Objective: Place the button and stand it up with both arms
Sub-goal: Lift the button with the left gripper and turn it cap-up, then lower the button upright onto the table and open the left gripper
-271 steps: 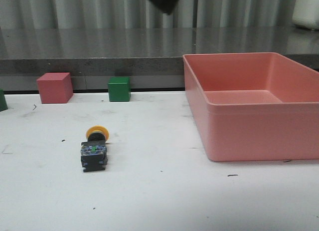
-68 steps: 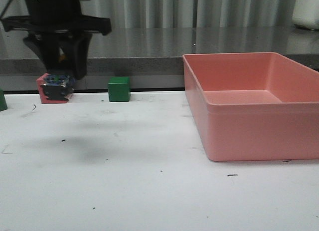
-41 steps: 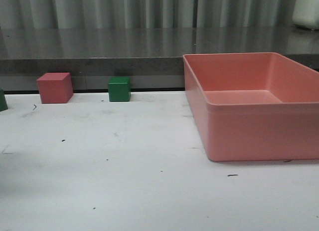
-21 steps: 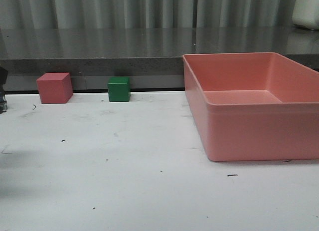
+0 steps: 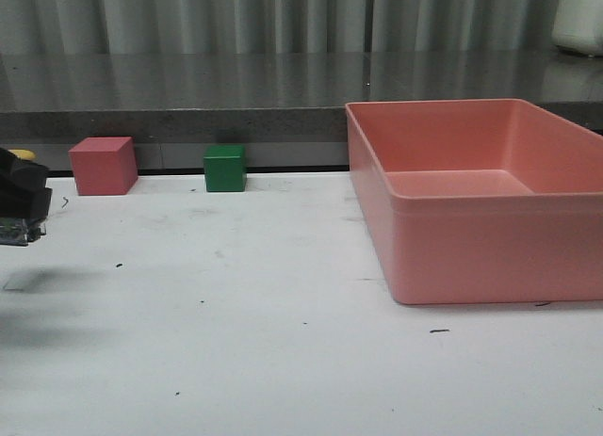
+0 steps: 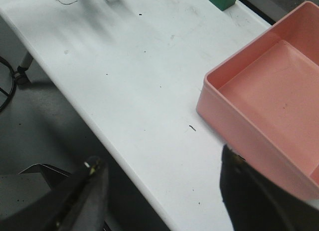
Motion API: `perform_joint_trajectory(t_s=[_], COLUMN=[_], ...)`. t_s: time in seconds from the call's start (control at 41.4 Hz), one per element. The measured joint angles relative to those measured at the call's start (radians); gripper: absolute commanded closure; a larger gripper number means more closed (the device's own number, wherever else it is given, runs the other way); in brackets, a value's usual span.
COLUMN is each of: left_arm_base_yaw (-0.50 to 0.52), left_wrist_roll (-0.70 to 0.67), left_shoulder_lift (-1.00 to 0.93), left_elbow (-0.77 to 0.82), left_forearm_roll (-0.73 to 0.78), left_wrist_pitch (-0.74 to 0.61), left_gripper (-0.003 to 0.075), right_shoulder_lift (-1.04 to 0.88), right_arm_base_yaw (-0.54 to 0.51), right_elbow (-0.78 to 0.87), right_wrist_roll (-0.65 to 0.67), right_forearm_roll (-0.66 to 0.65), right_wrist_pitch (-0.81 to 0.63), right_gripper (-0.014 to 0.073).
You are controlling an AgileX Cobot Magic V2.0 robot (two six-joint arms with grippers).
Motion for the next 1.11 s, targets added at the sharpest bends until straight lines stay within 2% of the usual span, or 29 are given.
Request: perform_joint_trajectory(t_s=[0.314,0.822,0.894,1.112], left_arm_base_yaw=[0.0,0.0,0.0,0.0], left_wrist_roll=[-0.068,-0.074,-0.074,-0.074], left_shoulder_lift=[0.133,0.261,0.263,0.265], left_elbow=[0.0,-0.01,-0.01,-0.01], left_forearm_roll=[0.05,0.056,0.058,0.07], left_wrist_pitch=[-0.179,-0.262,-0.263,-0.255], left_gripper=[0.0603,0.0588,0.0544,0.0304], right_shoulder_lift=[0.0,0.0,0.0,0.0], right_arm_base_yaw=[0.0,0.0,0.0,0.0], right_elbow=[0.0,0.0,0.0,0.0], right_wrist_roll=[0.0,0.0,0.0,0.0], right_forearm_roll=[0.0,0.0,0.0,0.0], right_wrist_pitch=[0.0,0.0,0.0,0.0], right_gripper=[0.0096,0.0096,0.0096,0.0096])
